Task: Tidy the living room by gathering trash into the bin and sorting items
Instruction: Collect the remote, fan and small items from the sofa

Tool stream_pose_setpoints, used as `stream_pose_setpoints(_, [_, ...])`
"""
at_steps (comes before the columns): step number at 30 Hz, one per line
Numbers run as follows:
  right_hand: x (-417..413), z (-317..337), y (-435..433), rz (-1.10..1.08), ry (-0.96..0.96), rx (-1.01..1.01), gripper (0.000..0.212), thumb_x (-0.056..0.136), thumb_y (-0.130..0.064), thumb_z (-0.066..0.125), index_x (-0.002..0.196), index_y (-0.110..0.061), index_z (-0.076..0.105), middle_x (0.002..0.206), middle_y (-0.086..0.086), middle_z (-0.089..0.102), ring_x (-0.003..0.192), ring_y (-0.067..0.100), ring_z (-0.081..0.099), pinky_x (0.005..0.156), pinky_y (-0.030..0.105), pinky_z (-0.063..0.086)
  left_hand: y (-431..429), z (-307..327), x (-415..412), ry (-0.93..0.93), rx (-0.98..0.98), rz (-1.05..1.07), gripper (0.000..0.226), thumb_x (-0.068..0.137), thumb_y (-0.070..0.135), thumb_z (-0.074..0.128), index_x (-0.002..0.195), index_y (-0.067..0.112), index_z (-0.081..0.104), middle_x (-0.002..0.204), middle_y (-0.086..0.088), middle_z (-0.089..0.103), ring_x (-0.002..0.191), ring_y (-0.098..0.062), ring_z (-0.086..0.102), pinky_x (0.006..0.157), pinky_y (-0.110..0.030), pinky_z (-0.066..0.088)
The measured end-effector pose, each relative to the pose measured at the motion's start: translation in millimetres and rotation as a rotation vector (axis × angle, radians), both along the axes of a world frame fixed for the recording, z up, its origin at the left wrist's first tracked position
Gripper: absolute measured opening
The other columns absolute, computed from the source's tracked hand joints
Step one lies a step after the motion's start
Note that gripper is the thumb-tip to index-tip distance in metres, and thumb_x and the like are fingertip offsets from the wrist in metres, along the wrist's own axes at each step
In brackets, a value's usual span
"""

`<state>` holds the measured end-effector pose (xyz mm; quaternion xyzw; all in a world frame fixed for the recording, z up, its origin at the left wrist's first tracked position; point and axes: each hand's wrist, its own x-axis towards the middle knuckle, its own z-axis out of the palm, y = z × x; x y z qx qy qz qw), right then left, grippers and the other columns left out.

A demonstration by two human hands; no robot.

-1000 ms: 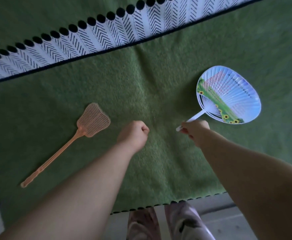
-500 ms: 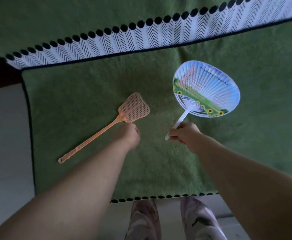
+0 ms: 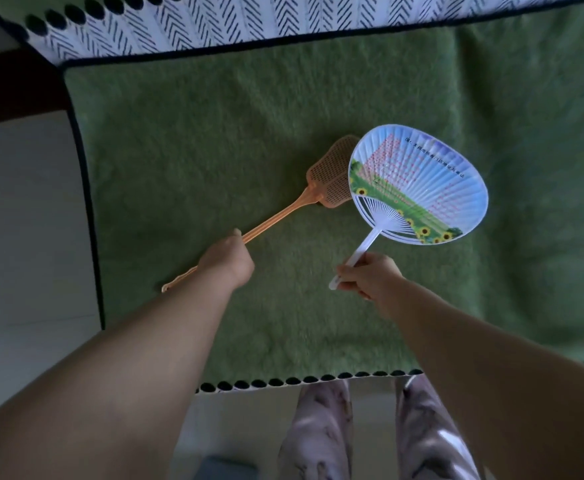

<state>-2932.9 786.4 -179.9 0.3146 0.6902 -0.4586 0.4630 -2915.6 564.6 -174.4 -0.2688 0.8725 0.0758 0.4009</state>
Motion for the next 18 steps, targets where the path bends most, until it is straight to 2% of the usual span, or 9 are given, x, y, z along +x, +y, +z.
stream_pose_setpoints(2, [0.9, -7.7, -4.0, -0.001, -0.004, 0.018, 0.009, 0.085, -0.014, 0.071, 0.083, -0.014, 0.062, 0.085, 0.009, 0.072, 0.067, 0.014, 0.068, 0.035, 0.012, 0.035, -4.7, -13.0, -1.3, -0.007, -0.001, 0.003, 0.053, 0.1, 0.016, 0.041, 0.15, 0.016, 0.026, 0.144, -0.01, 0.046, 0.129, -0.031, 0.049, 0.102, -0.04, 0.042])
stream_pose_setpoints(6, [-1.5, -14.1, -13.9, -0.028, -0.01, 0.012, 0.016, 0.085, -0.01, 0.07, 0.098, -0.004, 0.065, 0.088, 0.011, 0.071, 0.063, 0.012, 0.065, 0.033, 0.012, 0.036, -4.6, -31.8, 0.2, 0.018, 0.008, -0.001, 0.046, 0.098, 0.015, 0.044, 0.143, 0.013, 0.036, 0.138, -0.011, 0.051, 0.125, -0.031, 0.051, 0.097, -0.041, 0.045])
stream_pose_setpoints(9, [-3.7, -13.3, -21.1, -0.016, -0.033, -0.011, 0.018, 0.085, -0.01, 0.071, 0.101, -0.005, 0.065, 0.09, 0.01, 0.071, 0.062, 0.01, 0.065, 0.035, 0.01, 0.038, 1.2, -37.9, 2.9, 0.125, -0.052, -0.006, 0.036, 0.092, 0.012, 0.053, 0.128, 0.011, 0.047, 0.126, -0.012, 0.055, 0.117, -0.031, 0.053, 0.087, -0.042, 0.048])
stream_pose_setpoints(11, [-3.4, -15.8, -23.5, -0.011, -0.036, -0.028, 0.019, 0.084, -0.008, 0.071, 0.102, -0.005, 0.065, 0.088, 0.009, 0.07, 0.06, 0.009, 0.065, 0.036, 0.01, 0.039, 1.4, -42.7, 2.2, 0.194, -0.096, -0.015, 0.037, 0.09, 0.009, 0.056, 0.126, 0.012, 0.048, 0.125, -0.012, 0.052, 0.117, -0.031, 0.051, 0.086, -0.043, 0.048])
stream_pose_setpoints(15, [-0.2, -22.3, -26.0, 0.02, -0.04, -0.021, 0.023, 0.084, -0.008, 0.071, 0.105, -0.004, 0.064, 0.094, 0.012, 0.071, 0.066, 0.013, 0.067, 0.037, 0.01, 0.04, -4.1, -53.8, 1.2, 0.138, -0.123, -0.073, 0.036, 0.09, 0.008, 0.058, 0.124, 0.012, 0.046, 0.119, -0.012, 0.056, 0.112, -0.031, 0.054, 0.078, -0.041, 0.049])
stream_pose_setpoints(18, [2.6, -22.9, -26.3, 0.038, -0.05, -0.012, 0.015, 0.084, -0.01, 0.071, 0.097, -0.008, 0.064, 0.094, 0.011, 0.072, 0.072, 0.017, 0.069, 0.037, 0.01, 0.039, -5.6, -54.1, 2.6, 0.083, -0.14, -0.144, 0.026, 0.088, 0.012, 0.063, 0.112, 0.015, 0.051, 0.1, -0.007, 0.063, 0.098, -0.027, 0.06, 0.064, -0.033, 0.043])
